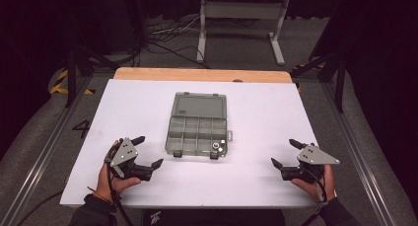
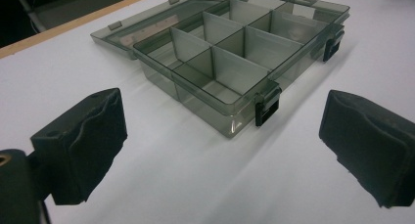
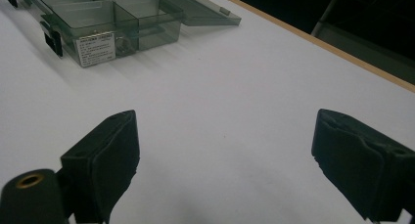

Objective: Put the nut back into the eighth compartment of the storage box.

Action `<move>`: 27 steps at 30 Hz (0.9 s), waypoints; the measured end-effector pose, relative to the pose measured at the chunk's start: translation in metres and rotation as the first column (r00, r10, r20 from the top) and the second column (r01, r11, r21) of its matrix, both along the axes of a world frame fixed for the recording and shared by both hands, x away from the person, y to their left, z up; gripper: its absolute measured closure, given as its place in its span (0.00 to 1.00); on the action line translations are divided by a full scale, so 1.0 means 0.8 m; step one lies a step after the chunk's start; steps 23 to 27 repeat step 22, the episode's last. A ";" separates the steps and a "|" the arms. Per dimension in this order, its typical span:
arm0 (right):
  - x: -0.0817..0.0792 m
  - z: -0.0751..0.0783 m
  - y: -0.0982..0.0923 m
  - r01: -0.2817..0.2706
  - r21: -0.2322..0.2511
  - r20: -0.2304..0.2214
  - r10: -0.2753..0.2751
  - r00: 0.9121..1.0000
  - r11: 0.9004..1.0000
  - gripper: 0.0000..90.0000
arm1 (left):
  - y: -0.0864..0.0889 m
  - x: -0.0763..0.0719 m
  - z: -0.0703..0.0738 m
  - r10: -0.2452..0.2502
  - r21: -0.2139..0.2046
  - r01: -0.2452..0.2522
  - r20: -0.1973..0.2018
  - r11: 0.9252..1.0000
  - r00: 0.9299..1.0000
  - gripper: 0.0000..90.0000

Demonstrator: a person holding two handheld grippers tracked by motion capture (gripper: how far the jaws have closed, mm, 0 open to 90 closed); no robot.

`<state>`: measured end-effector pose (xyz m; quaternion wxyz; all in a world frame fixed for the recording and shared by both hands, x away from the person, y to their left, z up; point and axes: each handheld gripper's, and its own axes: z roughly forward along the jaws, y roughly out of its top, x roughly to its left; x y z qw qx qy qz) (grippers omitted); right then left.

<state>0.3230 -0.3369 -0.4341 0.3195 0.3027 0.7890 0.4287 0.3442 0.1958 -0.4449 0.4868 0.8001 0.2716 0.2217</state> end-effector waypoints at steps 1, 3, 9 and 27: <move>-0.001 0.000 0.000 0.000 -0.001 -0.002 0.000 1.000 1.000 0.12 | -0.001 0.001 0.000 -0.001 0.007 0.001 -0.002 1.000 1.000 0.05; -0.002 0.000 -0.001 -0.001 0.000 -0.003 0.001 1.000 1.000 0.13 | -0.003 0.001 -0.002 -0.004 0.019 0.004 -0.006 1.000 1.000 0.05; 0.000 0.000 0.001 0.001 0.004 -0.002 -0.001 1.000 1.000 0.13 | 0.000 0.000 -0.001 -0.001 0.014 0.001 -0.004 1.000 1.000 0.05; 0.006 -0.002 -0.001 0.048 0.008 -0.004 -0.048 0.999 0.999 0.12 | 0.002 0.008 -0.005 -0.009 0.007 0.009 -0.015 1.000 1.000 0.05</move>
